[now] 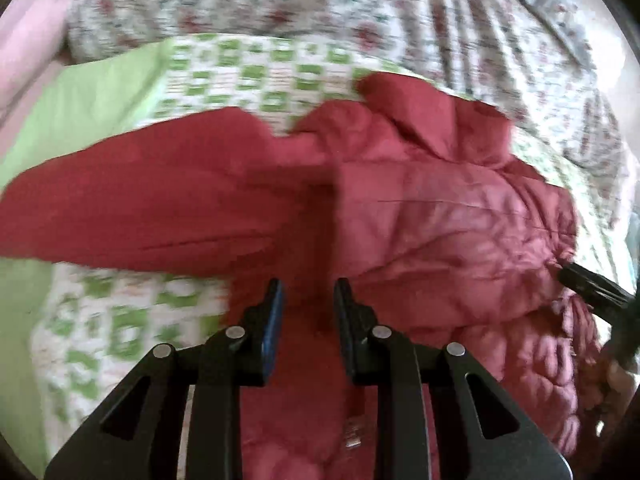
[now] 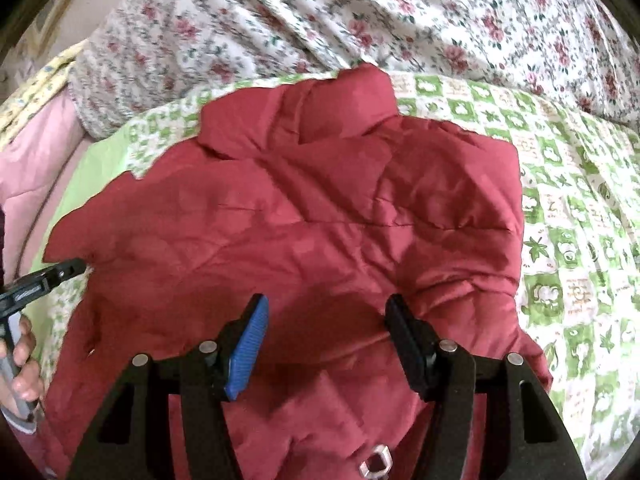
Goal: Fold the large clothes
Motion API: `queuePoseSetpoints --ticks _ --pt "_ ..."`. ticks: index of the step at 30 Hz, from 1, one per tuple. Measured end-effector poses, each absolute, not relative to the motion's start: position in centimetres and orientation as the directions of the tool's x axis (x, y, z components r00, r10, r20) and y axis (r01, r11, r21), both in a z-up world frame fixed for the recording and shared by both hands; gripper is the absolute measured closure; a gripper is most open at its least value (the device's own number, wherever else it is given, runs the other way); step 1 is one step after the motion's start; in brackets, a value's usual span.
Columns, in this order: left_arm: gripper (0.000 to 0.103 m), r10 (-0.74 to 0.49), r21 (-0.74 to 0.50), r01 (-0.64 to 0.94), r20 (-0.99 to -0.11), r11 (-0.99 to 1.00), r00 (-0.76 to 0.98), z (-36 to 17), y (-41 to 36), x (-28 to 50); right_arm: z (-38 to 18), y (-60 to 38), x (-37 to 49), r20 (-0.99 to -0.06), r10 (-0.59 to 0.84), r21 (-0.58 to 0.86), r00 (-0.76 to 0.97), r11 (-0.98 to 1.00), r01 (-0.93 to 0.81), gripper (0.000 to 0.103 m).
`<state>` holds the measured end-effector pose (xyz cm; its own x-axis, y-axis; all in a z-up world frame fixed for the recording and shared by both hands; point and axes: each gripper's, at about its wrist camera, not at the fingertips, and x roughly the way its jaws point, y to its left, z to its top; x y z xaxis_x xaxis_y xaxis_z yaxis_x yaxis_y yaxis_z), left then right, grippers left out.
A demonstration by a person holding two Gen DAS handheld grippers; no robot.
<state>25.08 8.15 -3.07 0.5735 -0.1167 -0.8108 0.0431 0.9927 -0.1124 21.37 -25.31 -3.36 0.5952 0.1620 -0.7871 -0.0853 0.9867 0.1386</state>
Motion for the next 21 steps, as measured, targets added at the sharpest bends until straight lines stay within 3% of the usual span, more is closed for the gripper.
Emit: queuePoseSetpoints --ticks 8,13,21 --pt "0.077 -0.036 -0.101 -0.079 -0.809 0.992 0.587 -2.8 14.1 23.4 -1.6 -23.3 18.3 -0.774 0.208 0.147 0.599 0.978 -0.149 0.04" --pt "0.056 -0.048 -0.169 -0.147 -0.8 0.975 0.599 -2.8 18.2 23.3 -0.7 -21.8 16.7 -0.767 0.233 0.155 0.598 0.971 -0.179 0.038" --pt "0.056 -0.039 -0.255 -0.289 -0.808 0.923 0.588 -4.2 25.1 23.4 0.2 -20.4 14.9 -0.76 0.25 0.152 0.6 0.966 -0.21 0.037"
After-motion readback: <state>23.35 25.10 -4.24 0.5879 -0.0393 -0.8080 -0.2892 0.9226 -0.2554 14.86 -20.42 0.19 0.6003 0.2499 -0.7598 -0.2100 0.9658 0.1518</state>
